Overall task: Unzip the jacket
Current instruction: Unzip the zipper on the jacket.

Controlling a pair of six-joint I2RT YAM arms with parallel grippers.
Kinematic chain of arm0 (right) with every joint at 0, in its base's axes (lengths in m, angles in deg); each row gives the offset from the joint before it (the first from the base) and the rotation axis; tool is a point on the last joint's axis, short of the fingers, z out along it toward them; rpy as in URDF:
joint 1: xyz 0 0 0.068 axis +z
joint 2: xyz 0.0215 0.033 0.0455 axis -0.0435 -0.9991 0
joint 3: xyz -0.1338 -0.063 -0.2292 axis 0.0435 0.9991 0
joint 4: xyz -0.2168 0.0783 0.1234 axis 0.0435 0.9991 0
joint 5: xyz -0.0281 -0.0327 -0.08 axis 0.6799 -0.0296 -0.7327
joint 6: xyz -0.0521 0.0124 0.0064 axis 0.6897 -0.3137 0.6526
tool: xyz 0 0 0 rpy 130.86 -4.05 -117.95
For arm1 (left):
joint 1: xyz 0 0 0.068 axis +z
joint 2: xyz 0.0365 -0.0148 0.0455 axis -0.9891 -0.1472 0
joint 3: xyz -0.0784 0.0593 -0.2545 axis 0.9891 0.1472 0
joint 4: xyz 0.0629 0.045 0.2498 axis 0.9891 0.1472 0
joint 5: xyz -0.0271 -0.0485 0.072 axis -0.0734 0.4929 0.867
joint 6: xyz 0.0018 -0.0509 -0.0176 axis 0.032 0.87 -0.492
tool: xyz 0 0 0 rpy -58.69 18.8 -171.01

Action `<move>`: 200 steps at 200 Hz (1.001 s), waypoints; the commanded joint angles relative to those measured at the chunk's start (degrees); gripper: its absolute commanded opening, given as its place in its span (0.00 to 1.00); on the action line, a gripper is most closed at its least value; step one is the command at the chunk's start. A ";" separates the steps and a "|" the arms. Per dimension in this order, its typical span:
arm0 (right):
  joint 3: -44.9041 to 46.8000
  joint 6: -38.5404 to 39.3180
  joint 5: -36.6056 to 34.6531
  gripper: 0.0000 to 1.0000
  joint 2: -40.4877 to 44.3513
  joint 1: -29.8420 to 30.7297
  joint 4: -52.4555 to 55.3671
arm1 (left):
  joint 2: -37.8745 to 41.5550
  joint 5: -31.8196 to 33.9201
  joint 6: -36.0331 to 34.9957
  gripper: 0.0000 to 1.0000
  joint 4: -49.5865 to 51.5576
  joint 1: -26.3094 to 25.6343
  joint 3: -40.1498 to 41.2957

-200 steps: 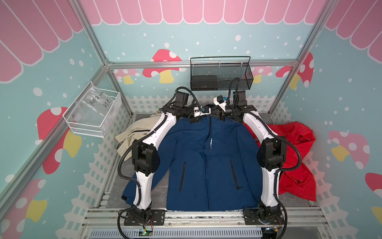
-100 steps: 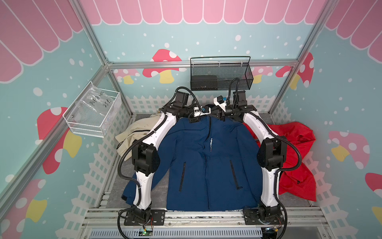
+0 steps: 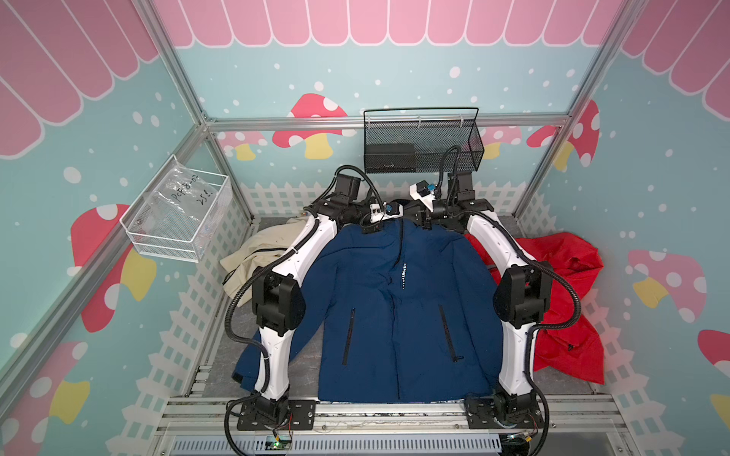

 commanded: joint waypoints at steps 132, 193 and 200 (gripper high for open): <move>36.25 -11.22 -10.18 0.00 20.18 0.26 -38.89 | -0.88 -1.74 7.52 0.00 3.29 0.75 -6.40; 49.02 -19.01 -12.80 0.00 22.33 0.34 -60.57 | -2.46 -0.52 15.25 0.00 3.41 0.95 -10.68; 49.12 -19.08 -12.89 0.00 22.14 0.41 -60.76 | -2.92 -0.50 16.50 0.00 3.63 1.06 -11.86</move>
